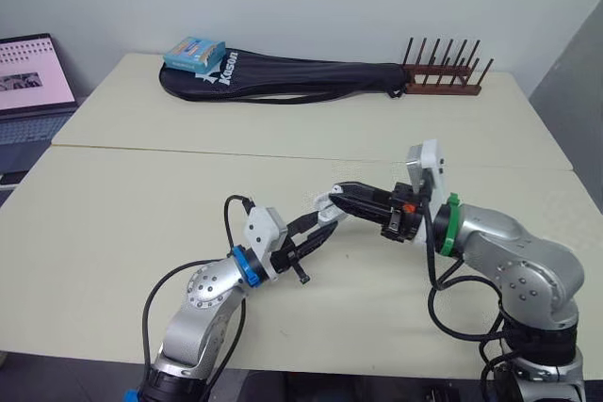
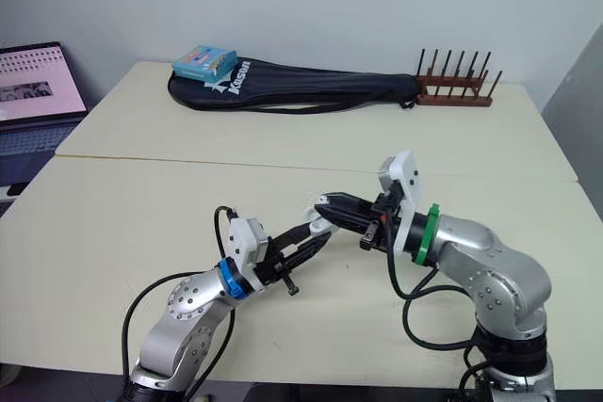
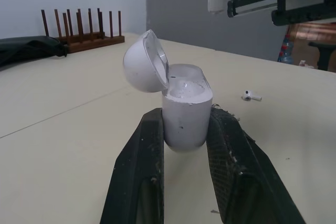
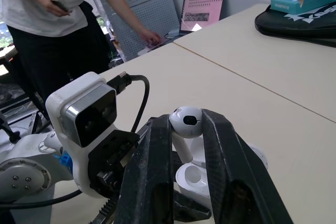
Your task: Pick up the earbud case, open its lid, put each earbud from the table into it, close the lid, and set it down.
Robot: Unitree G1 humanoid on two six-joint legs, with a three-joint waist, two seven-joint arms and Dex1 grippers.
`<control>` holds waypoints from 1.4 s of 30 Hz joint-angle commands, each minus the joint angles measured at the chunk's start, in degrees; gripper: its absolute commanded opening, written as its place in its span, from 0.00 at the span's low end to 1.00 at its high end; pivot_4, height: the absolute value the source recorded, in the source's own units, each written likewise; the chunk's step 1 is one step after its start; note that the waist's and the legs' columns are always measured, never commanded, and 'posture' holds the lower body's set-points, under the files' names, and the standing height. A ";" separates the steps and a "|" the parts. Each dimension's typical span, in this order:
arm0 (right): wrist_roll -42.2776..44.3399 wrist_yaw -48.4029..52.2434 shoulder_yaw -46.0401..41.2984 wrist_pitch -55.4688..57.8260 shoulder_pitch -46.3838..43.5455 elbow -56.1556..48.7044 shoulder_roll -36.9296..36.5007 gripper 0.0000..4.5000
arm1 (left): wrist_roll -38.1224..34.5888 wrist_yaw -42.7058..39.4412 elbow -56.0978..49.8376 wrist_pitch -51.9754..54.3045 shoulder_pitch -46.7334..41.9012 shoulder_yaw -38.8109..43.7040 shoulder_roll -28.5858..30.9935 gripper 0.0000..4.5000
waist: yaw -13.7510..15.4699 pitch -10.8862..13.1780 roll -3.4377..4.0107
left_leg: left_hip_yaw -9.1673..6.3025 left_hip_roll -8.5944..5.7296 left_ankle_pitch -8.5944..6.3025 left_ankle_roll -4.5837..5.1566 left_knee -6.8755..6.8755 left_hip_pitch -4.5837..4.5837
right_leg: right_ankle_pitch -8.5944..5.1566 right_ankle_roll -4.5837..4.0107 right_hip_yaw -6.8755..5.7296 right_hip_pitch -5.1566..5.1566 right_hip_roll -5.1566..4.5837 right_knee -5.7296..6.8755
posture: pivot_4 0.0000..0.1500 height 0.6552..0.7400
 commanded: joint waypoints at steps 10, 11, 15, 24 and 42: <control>-4.53 -4.61 6.51 -10.27 4.62 0.78 2.32 0.09 | 0.83 0.72 -0.11 -2.54 -2.27 -0.47 -1.57 0.17 | -0.08 0.00 0.01 | 0.06 0.03 0.01 -0.01 0.00 -0.02 | 0.00 0.00 0.02 -0.11 0.04 0.10 | 1.00 0.85; -5.08 -4.81 6.82 -10.95 4.87 1.15 2.36 0.09 | 0.80 0.73 -0.18 -2.51 -2.30 -0.45 -1.56 0.17 | -0.08 0.00 0.01 | 0.05 0.03 0.01 -0.01 0.00 -0.02 | 0.00 0.00 0.02 -0.11 0.04 0.10 | 1.00 0.85; -6.63 -5.37 7.82 -13.22 5.66 2.13 2.39 0.09 | 0.76 0.81 -0.32 -2.51 -2.28 -0.50 -1.62 0.17 | -0.08 0.00 0.01 | 0.06 0.03 0.01 -0.02 0.00 -0.03 | -0.01 0.01 0.02 -0.11 0.04 0.08 | 1.00 0.85; -8.92 -5.50 10.36 -16.48 7.29 3.14 2.67 0.09 | 0.62 1.49 -0.70 -2.44 -2.08 -0.74 -1.78 0.17 | -0.08 0.00 0.01 | 0.06 0.03 0.01 -0.02 0.00 -0.03 | -0.01 0.01 0.03 -0.12 0.04 0.10 | 1.00 0.85; -12.61 -8.33 12.47 -18.90 9.98 2.45 1.55 0.64 | 1.06 2.60 -0.93 -2.76 -2.40 -0.62 -1.97 0.17 | -0.06 0.00 0.01 | 0.06 0.03 0.01 -0.02 -0.01 -0.04 | -0.01 0.01 0.06 -0.13 0.04 0.09 | 1.00 0.85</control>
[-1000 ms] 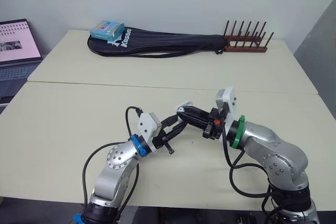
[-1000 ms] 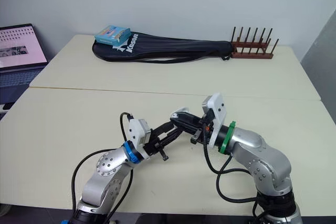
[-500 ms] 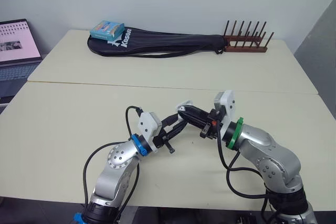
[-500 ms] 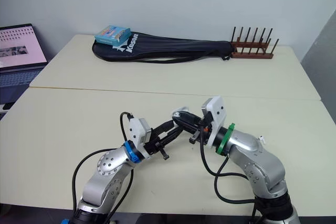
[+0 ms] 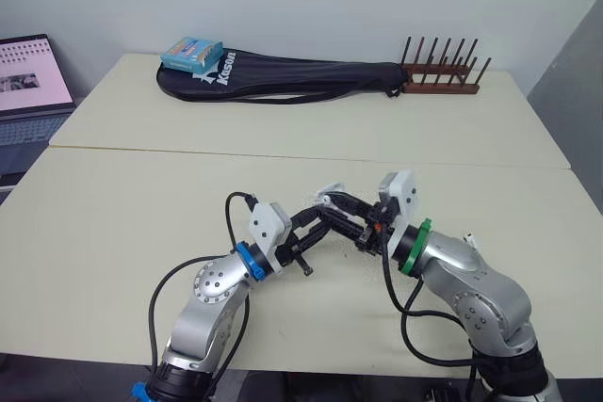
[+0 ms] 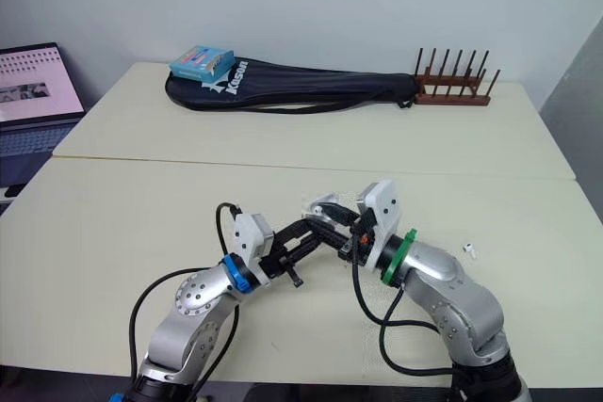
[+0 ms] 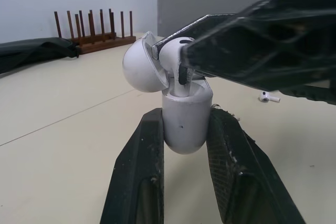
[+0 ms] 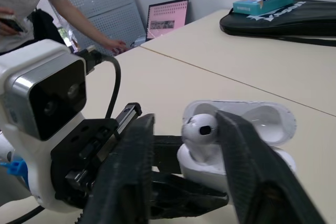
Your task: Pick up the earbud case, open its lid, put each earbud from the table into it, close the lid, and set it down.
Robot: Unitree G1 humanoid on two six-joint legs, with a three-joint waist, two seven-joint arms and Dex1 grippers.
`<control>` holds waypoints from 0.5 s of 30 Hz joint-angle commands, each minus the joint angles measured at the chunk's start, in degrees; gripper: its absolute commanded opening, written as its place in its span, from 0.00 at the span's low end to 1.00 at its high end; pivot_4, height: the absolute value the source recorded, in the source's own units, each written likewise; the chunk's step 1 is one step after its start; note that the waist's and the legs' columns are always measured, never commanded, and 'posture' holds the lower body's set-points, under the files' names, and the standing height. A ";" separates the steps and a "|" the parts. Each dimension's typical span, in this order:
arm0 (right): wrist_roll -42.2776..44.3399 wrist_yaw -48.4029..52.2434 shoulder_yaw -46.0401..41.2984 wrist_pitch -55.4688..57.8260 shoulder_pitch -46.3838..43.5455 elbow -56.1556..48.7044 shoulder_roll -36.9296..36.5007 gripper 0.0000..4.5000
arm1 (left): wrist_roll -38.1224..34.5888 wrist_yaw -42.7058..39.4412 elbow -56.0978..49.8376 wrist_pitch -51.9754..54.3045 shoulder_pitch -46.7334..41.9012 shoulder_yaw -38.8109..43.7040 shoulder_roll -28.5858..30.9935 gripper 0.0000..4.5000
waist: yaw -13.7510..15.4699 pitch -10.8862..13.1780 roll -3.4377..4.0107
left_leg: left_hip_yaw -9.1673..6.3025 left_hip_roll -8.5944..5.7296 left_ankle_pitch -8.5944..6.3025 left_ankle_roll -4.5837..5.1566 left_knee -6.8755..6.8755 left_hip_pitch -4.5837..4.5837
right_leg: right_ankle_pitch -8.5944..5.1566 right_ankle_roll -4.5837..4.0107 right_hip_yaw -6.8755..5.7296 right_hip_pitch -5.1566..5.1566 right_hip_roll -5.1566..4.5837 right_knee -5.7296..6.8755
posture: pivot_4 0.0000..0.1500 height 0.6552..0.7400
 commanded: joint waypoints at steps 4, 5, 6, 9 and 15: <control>0.56 -0.46 -3.02 0.42 0.78 -2.52 -2.64 0.97 | -0.85 0.03 -3.03 -1.80 -0.55 0.16 -0.35 0.17 | 0.01 0.00 0.00 | 0.01 -0.01 0.00 0.00 0.00 0.00 | 0.00 0.00 0.00 0.01 -0.01 -0.01 | 1.00 0.85; 1.41 -0.31 -3.84 0.88 0.82 -3.33 -3.10 1.00 | -0.83 0.07 -3.03 -1.81 -0.49 0.17 -0.32 0.17 | 0.01 0.00 0.00 | 0.01 0.00 0.00 0.00 0.00 0.00 | 0.00 0.00 0.00 0.00 0.00 -0.01 | 1.00 0.85; 1.99 -0.20 -4.38 1.23 0.86 -3.87 -3.41 1.00 | -0.82 0.10 -3.03 -1.83 -0.44 0.18 -0.30 0.17 | 0.02 0.00 0.00 | 0.00 0.00 0.00 0.00 0.00 0.00 | 0.00 0.00 0.00 0.00 0.00 -0.01 | 1.00 0.85; 7.17 2.96 -10.77 3.61 1.76 -7.64 -8.88 1.00 | -0.58 0.08 -2.37 -2.08 -0.52 0.52 -0.09 0.17 | 0.05 0.01 0.01 | 0.01 -0.01 0.00 0.00 0.00 -0.02 | 0.00 0.00 0.01 0.01 -0.01 -0.02 | 1.00 0.85; 9.85 14.01 -24.34 2.50 8.75 -8.20 -26.14 1.00 | -0.16 -0.58 -1.11 -3.02 -0.77 0.56 0.51 0.17 | 0.23 0.01 0.01 | 0.00 -0.06 -0.01 0.02 0.00 -0.04 | 0.00 0.00 0.01 0.12 -0.05 -0.22 | 1.00 0.85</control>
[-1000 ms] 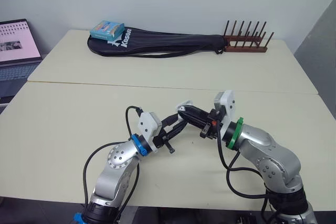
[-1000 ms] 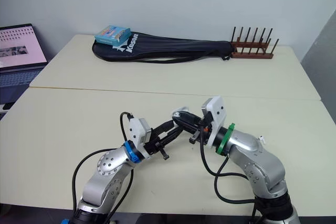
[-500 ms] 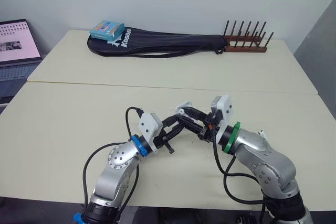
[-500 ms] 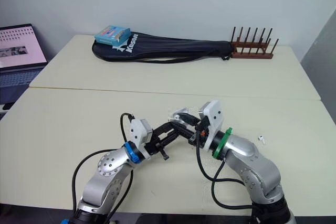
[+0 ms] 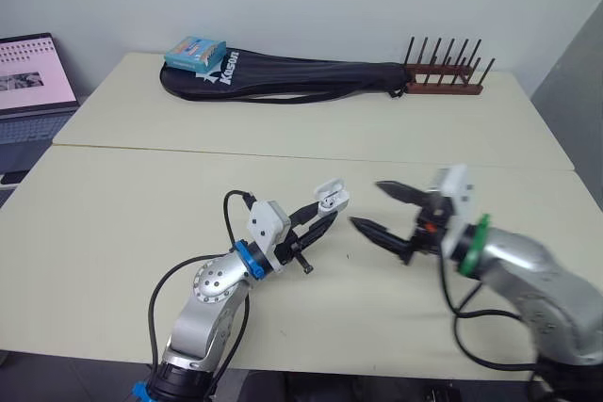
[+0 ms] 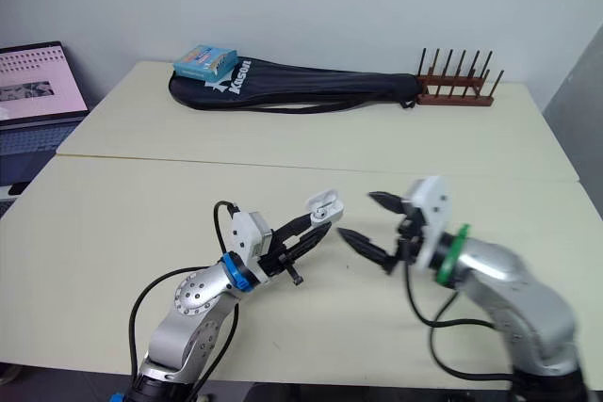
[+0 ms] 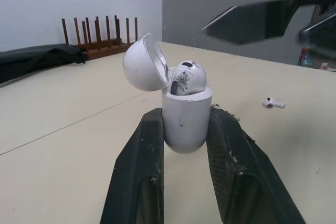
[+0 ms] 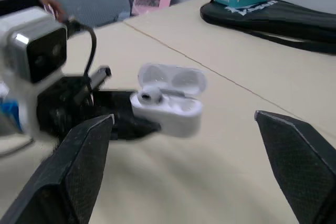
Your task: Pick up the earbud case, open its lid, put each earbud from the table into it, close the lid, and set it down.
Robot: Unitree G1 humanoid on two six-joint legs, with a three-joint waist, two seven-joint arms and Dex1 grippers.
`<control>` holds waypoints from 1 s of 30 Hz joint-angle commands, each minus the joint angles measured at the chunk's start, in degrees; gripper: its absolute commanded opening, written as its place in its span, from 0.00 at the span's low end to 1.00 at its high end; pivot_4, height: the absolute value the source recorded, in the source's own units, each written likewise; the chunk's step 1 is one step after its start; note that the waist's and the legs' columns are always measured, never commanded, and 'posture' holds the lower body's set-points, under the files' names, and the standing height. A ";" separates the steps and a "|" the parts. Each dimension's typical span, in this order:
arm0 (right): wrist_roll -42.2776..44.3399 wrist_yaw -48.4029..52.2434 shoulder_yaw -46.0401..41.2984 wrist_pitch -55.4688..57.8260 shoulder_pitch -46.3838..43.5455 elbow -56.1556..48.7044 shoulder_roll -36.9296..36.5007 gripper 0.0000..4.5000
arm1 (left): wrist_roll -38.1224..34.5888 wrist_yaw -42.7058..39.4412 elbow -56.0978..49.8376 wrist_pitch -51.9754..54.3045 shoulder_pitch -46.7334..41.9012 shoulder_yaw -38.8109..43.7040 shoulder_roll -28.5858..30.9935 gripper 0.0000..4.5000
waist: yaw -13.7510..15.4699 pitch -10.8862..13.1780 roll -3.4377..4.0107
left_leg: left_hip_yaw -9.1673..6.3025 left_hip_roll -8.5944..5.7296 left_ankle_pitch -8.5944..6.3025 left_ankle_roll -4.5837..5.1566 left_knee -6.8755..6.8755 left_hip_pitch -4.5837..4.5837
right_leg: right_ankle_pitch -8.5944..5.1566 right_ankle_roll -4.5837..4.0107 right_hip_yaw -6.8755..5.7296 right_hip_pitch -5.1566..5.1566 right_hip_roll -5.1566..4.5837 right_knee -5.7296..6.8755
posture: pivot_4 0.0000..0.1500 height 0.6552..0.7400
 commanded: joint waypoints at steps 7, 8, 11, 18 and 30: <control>-9.52 14.85 -21.25 -9.81 23.51 6.60 -14.89 1.00 | 0.20 -1.11 1.01 -3.32 -1.13 0.71 0.31 0.17 | 0.17 -0.01 0.02 | 0.11 -0.02 0.00 0.00 -0.01 0.04 | 0.00 0.00 0.04 0.13 0.03 -0.10 | 1.00 0.85; -10.73 16.17 -23.14 -11.02 26.06 7.84 -15.34 1.00 | 0.21 -1.15 1.18 -3.46 -1.13 0.77 0.33 0.17 | 0.17 -0.01 0.02 | 0.11 -0.03 0.00 0.00 -0.01 0.06 | 0.00 0.00 0.04 0.16 0.03 -0.12 | 1.00 0.85; -13.91 19.17 -27.40 -13.72 32.18 10.96 -15.87 1.00 | 0.25 -1.25 1.56 -3.76 -1.09 0.85 0.39 0.17 | 0.03 -0.01 0.03 | 0.17 -0.03 0.00 0.00 0.00 0.13 | 0.00 0.00 0.08 0.21 0.03 -0.12 | 1.00 0.85; -16.69 19.64 -29.47 -15.44 35.74 13.10 -14.90 1.00 | 0.36 -1.51 2.76 -4.17 -1.91 1.00 0.56 0.17 | -0.14 -0.06 0.11 | 0.37 -0.03 0.00 0.00 0.00 0.21 | 0.00 0.00 0.12 0.25 0.04 -0.10 | 1.00 0.85; -19.83 3.20 -11.89 -8.14 14.38 19.14 -6.24 1.00 | 0.56 -1.14 2.20 -3.66 -1.52 0.69 0.76 0.17 | -0.17 -0.09 0.17 | 0.39 -0.03 0.01 -0.03 0.01 0.19 | 0.00 0.00 0.19 0.23 0.03 -0.10 | 1.00 0.85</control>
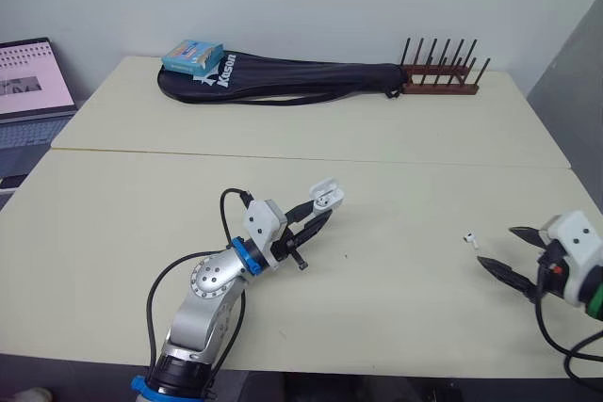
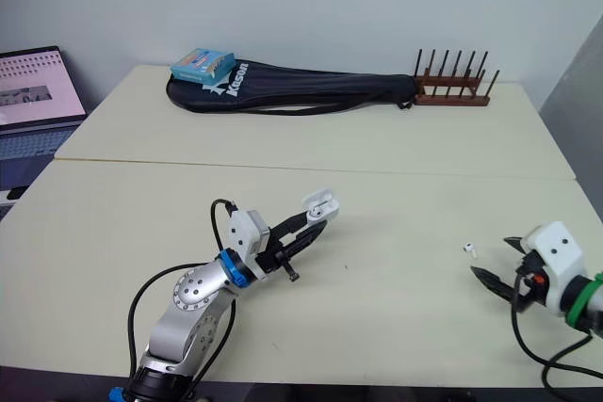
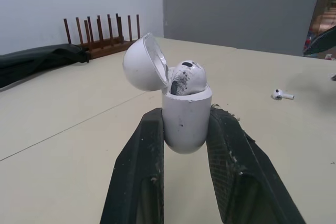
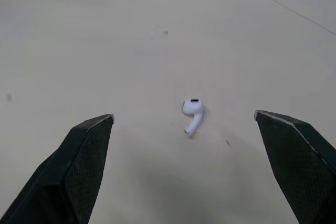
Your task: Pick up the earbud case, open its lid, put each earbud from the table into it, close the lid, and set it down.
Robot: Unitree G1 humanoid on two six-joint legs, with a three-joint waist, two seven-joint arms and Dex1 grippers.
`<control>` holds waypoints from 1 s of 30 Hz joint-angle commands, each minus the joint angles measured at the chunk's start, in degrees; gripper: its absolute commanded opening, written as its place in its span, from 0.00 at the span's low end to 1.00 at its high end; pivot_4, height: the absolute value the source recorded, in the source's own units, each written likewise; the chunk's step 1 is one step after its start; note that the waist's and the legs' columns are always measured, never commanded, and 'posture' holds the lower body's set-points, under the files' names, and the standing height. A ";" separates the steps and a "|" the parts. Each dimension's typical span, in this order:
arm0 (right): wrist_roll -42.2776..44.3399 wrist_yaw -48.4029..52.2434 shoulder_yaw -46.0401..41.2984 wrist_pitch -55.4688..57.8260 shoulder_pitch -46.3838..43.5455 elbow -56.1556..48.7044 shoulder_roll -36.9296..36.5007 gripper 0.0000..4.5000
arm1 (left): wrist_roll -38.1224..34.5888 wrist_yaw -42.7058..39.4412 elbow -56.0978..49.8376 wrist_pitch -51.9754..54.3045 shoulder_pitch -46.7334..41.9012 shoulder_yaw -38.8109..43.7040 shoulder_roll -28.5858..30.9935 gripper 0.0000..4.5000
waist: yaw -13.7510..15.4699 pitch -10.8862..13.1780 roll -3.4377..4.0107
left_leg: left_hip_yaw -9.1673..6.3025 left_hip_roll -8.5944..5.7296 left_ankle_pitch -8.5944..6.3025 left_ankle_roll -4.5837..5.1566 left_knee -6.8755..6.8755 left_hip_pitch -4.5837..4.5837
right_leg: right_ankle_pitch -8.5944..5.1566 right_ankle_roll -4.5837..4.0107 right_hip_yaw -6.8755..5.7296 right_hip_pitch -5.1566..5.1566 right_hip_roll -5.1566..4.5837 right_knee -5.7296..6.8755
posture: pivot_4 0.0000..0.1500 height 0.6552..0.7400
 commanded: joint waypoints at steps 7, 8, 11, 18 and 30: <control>-5.62 -6.54 8.33 -2.00 -10.24 12.40 3.68 1.00 | 0.09 0.06 -2.79 -0.49 0.41 -0.26 0.22 0.17 | 0.31 -0.02 0.06 | -0.04 -0.01 0.00 0.00 0.00 -0.05 | 0.00 0.00 -0.03 -0.04 -0.03 0.00 | 1.00 0.85; -5.84 -6.92 8.66 -1.95 -10.56 13.13 3.85 1.00 | 0.11 0.06 -2.92 -0.51 0.64 -0.24 0.30 0.17 | 0.29 -0.02 0.06 | -0.03 -0.01 0.00 0.00 0.00 -0.05 | 0.00 0.00 -0.03 -0.04 -0.03 0.00 | 1.00 0.85; -4.90 -8.36 8.13 1.83 -10.58 13.96 4.71 0.92 | 0.18 0.18 -3.27 -0.46 1.23 -0.12 0.51 0.17 | 0.15 -0.03 0.08 | -0.02 0.01 0.00 0.00 0.00 -0.02 | 0.00 0.00 0.01 -0.04 -0.03 0.03 | 1.00 0.85; -2.79 -6.98 7.71 6.61 -7.11 11.33 3.83 0.43 | 0.30 0.39 -3.57 -0.43 1.75 -0.09 0.55 0.17 | 0.49 -0.07 0.11 | -0.07 -0.01 -0.01 0.01 0.04 0.06 | 0.00 0.00 -0.06 0.08 -0.03 0.10 | 1.00 0.85; -2.55 16.00 14.93 -5.57 -5.17 3.80 -11.51 0.09 | 0.04 1.18 -5.44 0.25 3.47 0.73 1.53 0.17 | 0.63 -0.05 0.19 | -0.03 0.03 -0.01 0.02 0.03 0.04 | 0.00 0.00 -0.05 -0.01 0.00 0.09 | 1.00 0.85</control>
